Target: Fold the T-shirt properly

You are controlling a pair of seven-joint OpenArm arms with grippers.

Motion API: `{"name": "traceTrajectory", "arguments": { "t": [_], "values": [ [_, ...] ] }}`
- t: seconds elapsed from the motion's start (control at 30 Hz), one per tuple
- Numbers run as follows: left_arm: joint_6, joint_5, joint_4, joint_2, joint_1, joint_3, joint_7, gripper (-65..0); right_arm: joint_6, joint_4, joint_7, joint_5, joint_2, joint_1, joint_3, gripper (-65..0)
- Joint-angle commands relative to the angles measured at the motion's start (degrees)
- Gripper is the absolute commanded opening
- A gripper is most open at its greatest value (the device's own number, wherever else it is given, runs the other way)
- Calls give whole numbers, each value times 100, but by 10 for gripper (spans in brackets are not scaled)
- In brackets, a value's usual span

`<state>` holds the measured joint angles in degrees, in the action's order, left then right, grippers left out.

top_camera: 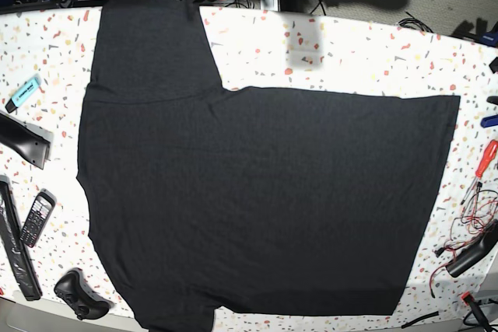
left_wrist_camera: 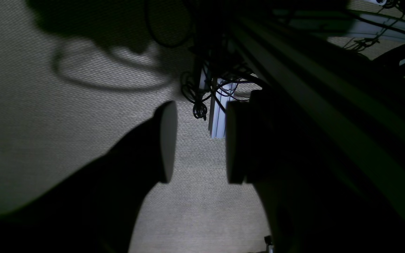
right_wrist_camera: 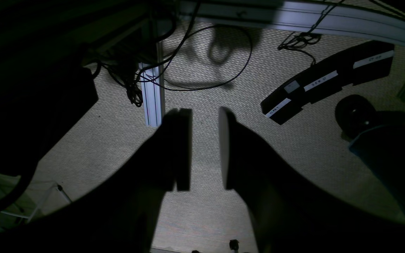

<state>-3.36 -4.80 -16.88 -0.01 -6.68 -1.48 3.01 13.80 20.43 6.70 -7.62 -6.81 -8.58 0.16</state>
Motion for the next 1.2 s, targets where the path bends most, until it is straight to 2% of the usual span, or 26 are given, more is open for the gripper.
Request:
{"name": "traceTrajectory", "arguments": {
  "t": [0.0, 0.23, 0.97, 1.17],
  "values": [
    [-28, 33, -37, -2, -13, -9, 2, -435, 31, 28, 17, -9, -39, 0, -20, -515],
    [-28, 345, -37, 0, -15, -9, 28, -435, 37, 28, -4, -11, -79, 0, -20, -515],
    [-28, 330, -133, 0, -15, -9, 98, -435, 39, 33, -28, -9, -79, 0, -20, -515],
    [-35, 330, -380, 2, -74, -9, 337, -435, 227, 50, -24, -9, -79, -2, -20, -515]
  ]
}}
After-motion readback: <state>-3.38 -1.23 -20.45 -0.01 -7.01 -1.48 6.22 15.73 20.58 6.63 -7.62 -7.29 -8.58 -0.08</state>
